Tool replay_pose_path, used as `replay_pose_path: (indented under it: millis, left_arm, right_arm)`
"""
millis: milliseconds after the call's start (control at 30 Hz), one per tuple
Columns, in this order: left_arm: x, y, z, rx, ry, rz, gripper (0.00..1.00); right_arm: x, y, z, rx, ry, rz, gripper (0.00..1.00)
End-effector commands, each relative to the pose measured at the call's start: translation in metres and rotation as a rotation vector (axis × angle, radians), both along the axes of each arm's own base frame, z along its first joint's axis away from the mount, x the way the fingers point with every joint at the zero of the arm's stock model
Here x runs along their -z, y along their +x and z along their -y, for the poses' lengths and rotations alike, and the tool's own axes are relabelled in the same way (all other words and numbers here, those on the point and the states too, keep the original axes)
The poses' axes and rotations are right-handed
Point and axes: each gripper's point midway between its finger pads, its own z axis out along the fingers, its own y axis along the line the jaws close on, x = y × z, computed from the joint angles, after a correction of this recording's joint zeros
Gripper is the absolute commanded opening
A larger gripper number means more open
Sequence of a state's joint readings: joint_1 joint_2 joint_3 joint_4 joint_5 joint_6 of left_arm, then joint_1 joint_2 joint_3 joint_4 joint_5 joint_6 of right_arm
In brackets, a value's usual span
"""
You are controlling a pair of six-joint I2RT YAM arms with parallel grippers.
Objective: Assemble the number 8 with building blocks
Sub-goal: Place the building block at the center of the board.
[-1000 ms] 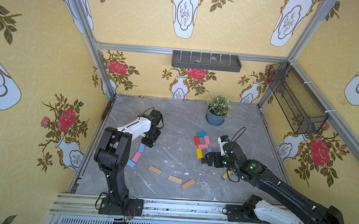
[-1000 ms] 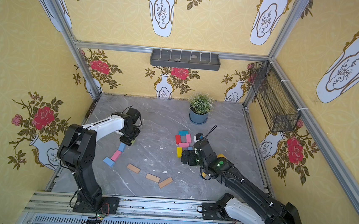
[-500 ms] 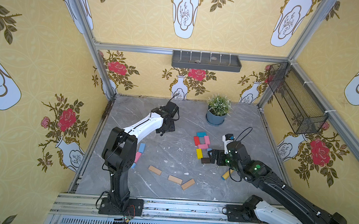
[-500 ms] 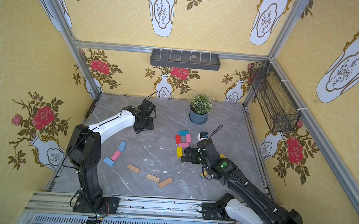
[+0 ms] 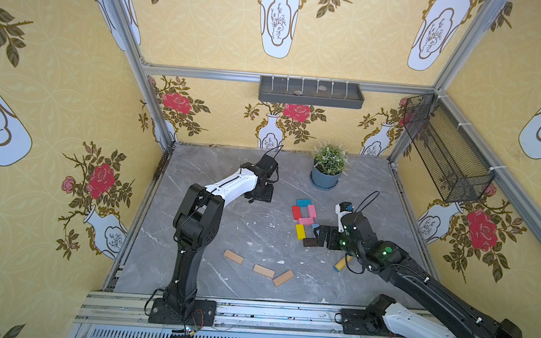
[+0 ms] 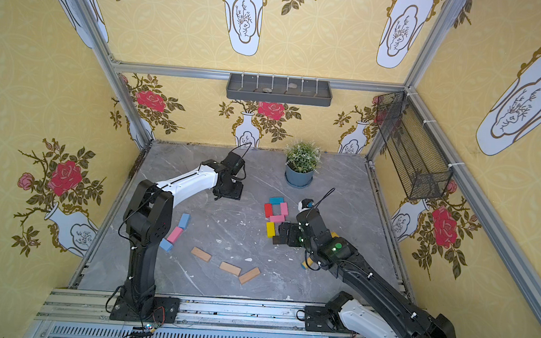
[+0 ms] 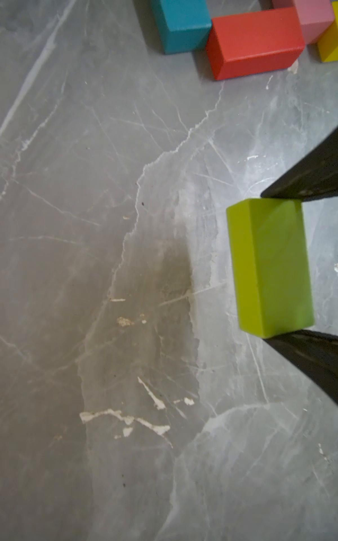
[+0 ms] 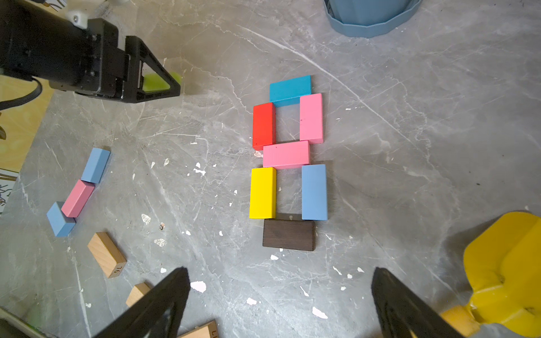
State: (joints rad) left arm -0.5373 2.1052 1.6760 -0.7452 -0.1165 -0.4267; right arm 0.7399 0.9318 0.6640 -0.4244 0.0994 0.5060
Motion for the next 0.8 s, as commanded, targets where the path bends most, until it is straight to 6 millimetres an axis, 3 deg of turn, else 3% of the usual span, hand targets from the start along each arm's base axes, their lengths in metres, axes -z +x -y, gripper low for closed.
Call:
replay_pose_path:
  millis: [0,767]
  left_arm:
    - [0.011,-0.004,0.001,0.005,0.012,-0.053,0.5]
    - [0.045,-0.003,-0.006,-0.113,0.065,-0.121,0.55]
  right_arm:
    - [-0.005,0.002,-0.002,0.011,0.019,0.004,1.0]
    - [0.002,0.0,0.0,0.007,0.004,-0.003,1.0]
